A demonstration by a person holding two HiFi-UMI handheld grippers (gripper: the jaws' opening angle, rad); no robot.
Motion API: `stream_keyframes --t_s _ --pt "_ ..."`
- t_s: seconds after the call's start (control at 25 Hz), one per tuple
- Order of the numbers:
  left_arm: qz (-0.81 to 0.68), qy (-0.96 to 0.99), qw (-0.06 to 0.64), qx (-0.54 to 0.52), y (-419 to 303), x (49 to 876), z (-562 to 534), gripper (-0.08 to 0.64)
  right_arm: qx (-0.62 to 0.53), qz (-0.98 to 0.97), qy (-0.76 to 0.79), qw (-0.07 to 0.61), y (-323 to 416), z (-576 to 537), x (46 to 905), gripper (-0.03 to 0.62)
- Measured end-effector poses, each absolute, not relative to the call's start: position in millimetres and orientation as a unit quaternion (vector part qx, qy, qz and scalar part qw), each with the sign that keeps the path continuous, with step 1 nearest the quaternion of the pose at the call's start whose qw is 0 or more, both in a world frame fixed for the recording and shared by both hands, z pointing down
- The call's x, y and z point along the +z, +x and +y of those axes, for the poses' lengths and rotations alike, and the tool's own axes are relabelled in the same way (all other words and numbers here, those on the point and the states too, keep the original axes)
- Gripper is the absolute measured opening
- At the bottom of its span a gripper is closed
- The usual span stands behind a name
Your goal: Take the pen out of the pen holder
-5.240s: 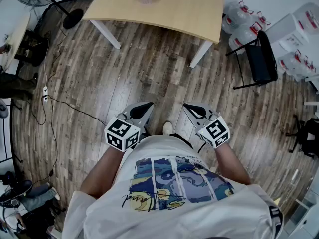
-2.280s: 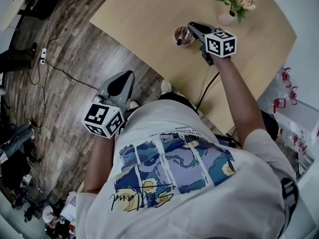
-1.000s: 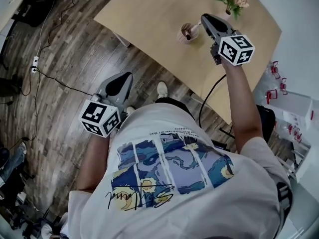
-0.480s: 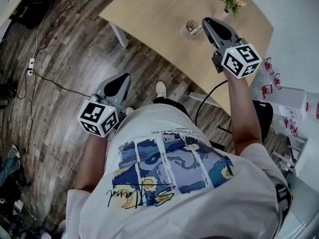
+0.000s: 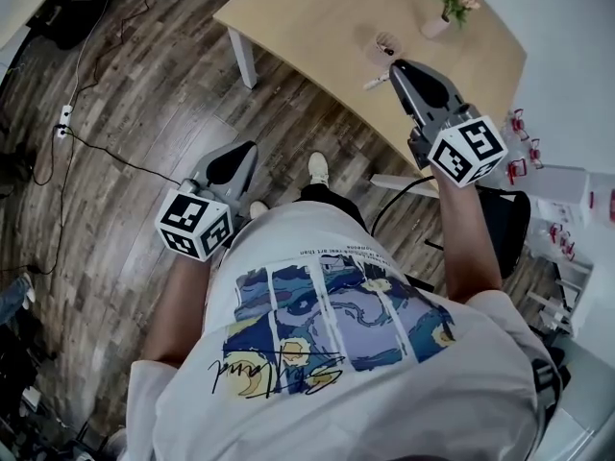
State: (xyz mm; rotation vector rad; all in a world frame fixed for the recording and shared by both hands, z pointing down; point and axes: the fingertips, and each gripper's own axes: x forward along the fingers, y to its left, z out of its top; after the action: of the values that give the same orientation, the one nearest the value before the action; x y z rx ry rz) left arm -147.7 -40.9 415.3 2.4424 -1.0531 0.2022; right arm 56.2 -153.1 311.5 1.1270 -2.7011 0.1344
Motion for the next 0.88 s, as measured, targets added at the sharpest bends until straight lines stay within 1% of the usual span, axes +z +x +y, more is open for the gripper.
stream_keyframes --t_s 0.44,0.88 --pt "-0.382 0.888 0.246 0.077 -186.7 431.3 16.1 0.014 0.062 -0.924 0.363 0.101 1.0 -64.4 318.6 0.028" --pt "-0.374 0.891 0.246 0.071 -192.1 429.8 31.3 0.014 0.056 -0.928 0.354 0.1 -18.4 -36.9 306.4 0.028"
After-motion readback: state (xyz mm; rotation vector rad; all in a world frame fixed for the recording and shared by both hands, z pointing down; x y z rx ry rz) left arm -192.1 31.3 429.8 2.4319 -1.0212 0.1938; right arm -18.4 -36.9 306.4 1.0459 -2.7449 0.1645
